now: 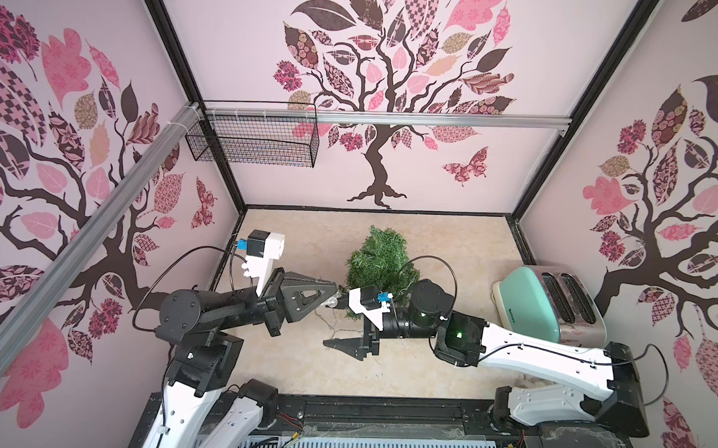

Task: Remove string lights from the small christmas tree
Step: Remove the light string from the Christmas tree.

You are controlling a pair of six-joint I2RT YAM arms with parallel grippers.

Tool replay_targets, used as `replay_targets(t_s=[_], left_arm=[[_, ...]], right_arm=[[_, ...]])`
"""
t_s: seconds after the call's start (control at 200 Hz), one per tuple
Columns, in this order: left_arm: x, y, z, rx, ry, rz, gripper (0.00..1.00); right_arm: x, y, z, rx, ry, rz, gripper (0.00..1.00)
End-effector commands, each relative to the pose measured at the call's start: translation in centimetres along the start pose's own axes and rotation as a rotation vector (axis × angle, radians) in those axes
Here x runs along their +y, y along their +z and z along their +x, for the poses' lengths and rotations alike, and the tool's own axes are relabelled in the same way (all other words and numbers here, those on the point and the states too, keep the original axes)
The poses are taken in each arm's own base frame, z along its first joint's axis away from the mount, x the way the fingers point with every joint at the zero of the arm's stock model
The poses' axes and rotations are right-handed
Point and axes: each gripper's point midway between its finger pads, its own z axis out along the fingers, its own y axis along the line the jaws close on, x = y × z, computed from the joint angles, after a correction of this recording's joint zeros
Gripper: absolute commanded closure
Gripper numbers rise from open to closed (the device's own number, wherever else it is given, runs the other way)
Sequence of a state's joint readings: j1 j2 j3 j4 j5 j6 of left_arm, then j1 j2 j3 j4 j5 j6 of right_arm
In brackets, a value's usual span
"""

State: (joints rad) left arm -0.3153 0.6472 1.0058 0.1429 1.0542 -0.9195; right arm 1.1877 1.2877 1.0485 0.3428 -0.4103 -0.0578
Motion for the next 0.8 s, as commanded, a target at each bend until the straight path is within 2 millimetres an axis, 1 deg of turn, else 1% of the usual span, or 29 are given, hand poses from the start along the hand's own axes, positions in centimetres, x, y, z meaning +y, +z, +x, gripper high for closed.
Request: replay_targets(t_s=[0.0,0.17,0.275,0.35,0.43,0.44,0.47,0.555,0.595,0.66,0.745,0.795], left_arm=[[0.0,0.1,-0.7,-0.036,0.005,-0.001,1.0],[0.2,0.1,-0.9,-0.047,-0.002,-0.011,1.0],[0.3,0.0,-0.9,-0.05,0.002,-0.019,1.0],[0.1,0.0,-1.0,-0.055,0.005,-0.02,1.0],[-0.2,-0.1,-1.1,-0.059,0.013,-0.017,1.0],[0.1,-0.1,-0.9,-0.052,-0.006,-0.028,1.0],[0.3,-0.1,-0.8,-0.05,-0.014,-0.036,1.0],[0.5,-0.3,-0.8,-0.053,-0.018,-0.067,1.0],[0.8,-0.3,-0.7,-0.055,-0.021,-0.081,1.0],[1.2,-0.5,-0.7,-0.063,-0.033,-0.108,1.0],[2.3,-0.7,-0.6,-0.079,-0.053,-0.167,1.0],[3.0,-1.0,-0.5,-0.088,-0.064,-0.213,0.87]], right_arm=[[0.5,0.3,-2.7,-0.063,0.005,-0.041,0.3],[0.2,0.9,-2.4,-0.069,0.026,-0.043,0.47],[0.1,1.0,-2.5,-0.075,0.028,-0.035,0.62],[-0.2,1.0,-2.6,-0.079,0.031,-0.021,0.65],[-0.4,1.0,-2.7,-0.088,0.034,-0.006,0.71],[-0.5,1.0,-2.8,-0.089,0.035,-0.003,0.72],[-0.6,0.9,-2.8,-0.093,0.037,0.006,0.77],[-0.9,0.7,-3.1,-0.1,0.033,0.027,0.93],[-1.0,0.5,-3.3,-0.103,0.032,0.036,1.0],[-1.1,0.3,-3.6,-0.105,0.029,0.047,1.0],[-1.4,-0.1,-4.4,-0.115,0.033,0.074,1.0],[-1.8,-0.4,-5.0,-0.129,0.038,0.105,1.0]])
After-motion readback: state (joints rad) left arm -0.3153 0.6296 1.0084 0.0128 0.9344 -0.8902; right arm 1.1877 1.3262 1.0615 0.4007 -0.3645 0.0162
